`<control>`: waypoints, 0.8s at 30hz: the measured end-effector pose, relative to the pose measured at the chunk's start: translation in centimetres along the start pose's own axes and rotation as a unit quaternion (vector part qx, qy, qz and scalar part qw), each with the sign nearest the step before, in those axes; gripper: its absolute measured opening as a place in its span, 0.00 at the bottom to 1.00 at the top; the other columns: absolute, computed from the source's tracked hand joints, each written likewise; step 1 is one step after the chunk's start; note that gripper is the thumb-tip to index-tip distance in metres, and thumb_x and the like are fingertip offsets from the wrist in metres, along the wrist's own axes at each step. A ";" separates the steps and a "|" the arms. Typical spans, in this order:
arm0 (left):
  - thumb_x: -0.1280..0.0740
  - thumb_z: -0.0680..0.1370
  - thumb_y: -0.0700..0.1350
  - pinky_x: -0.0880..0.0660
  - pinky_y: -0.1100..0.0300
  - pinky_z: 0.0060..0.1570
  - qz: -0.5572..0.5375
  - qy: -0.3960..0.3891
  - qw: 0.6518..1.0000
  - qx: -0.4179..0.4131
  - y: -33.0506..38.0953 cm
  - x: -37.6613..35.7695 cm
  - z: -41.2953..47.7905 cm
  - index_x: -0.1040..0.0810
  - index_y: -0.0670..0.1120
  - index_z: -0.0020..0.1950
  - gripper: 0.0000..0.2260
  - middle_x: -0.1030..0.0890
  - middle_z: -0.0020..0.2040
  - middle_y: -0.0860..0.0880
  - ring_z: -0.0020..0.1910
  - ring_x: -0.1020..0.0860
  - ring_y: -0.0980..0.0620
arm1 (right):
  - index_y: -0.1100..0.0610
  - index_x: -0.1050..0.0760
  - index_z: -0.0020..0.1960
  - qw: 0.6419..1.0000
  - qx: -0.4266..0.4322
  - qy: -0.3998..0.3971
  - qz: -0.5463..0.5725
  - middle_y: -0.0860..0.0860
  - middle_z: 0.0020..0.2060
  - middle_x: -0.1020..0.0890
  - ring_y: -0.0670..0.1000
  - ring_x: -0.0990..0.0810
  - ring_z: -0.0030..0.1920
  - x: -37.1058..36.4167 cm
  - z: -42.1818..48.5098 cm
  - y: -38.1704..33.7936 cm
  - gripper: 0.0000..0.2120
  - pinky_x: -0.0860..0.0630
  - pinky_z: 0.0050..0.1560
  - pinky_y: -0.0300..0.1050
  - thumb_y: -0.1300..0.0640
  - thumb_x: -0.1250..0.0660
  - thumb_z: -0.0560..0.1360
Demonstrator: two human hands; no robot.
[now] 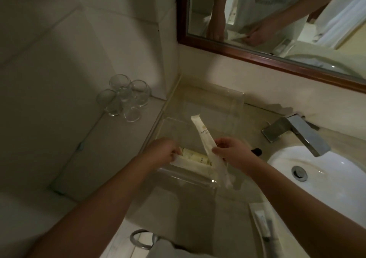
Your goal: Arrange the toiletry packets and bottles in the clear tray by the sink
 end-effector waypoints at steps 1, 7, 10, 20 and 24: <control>0.33 0.72 0.42 0.26 0.56 0.54 -0.017 0.025 0.999 0.008 -0.3 0.3 -0.3 0.18 0.50 0.55 0.13 0.19 0.54 0.47 0.53 0.22 0.47 | 0.43 0.23 0.51 1.000 0.003 -0.004 -0.008 0.41 0.41 0.18 0.41 0.18 0.40 -0.5 0.4 -0.4 0.08 0.25 0.32 0.34 0.55 0.31 0.75; 0.37 0.73 0.33 0.26 0.63 0.41 -0.377 0.309 0.858 0.160 -3.3 0.9 -7.4 0.19 0.50 0.39 0.14 0.18 0.39 0.51 0.40 0.21 0.52 | 0.55 0.21 0.59 0.995 -0.017 -0.012 0.103 0.50 0.43 0.16 0.49 0.16 0.42 -2.8 2.4 -1.8 0.14 0.21 0.41 0.44 0.59 0.30 0.74; 0.38 0.74 0.33 0.28 0.59 0.35 -0.465 0.300 0.803 0.223 -3.4 -1.7 -10.3 0.21 0.49 0.36 0.13 0.21 0.33 0.51 0.34 0.24 0.51 | 0.60 0.23 0.60 0.983 -0.035 -0.047 0.172 0.55 0.45 0.15 0.51 0.15 0.43 -4.5 2.4 -1.3 0.14 0.20 0.38 0.43 0.62 0.32 0.75; 0.26 0.70 0.51 0.25 0.72 0.37 -0.461 0.131 0.869 0.124 2.2 -3.7 -9.0 0.23 0.58 0.51 0.12 0.18 0.45 0.61 0.42 0.20 0.67 | 0.60 0.23 0.54 0.969 -0.036 -0.054 0.239 0.58 0.49 0.16 0.53 0.15 0.45 -6.9 1.2 -2.2 0.08 0.20 0.38 0.43 0.66 0.33 0.75; 0.29 0.73 0.46 0.25 0.74 0.38 -0.460 0.096 0.877 0.104 3.1 -4.0 -8.2 0.23 0.59 0.49 0.09 0.18 0.46 0.62 0.45 0.21 0.69 | 0.58 0.23 0.54 0.974 -0.014 -0.063 0.218 0.55 0.48 0.15 0.51 0.15 0.45 -6.6 0.3 -2.5 0.09 0.21 0.40 0.42 0.61 0.31 0.75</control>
Point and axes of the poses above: each hand's wrist, its own z-axis towards the middle knuckle, its own x-axis out of the back of the hand, y = z × x, the point moved 7 cm from there along z, towards the middle knuckle
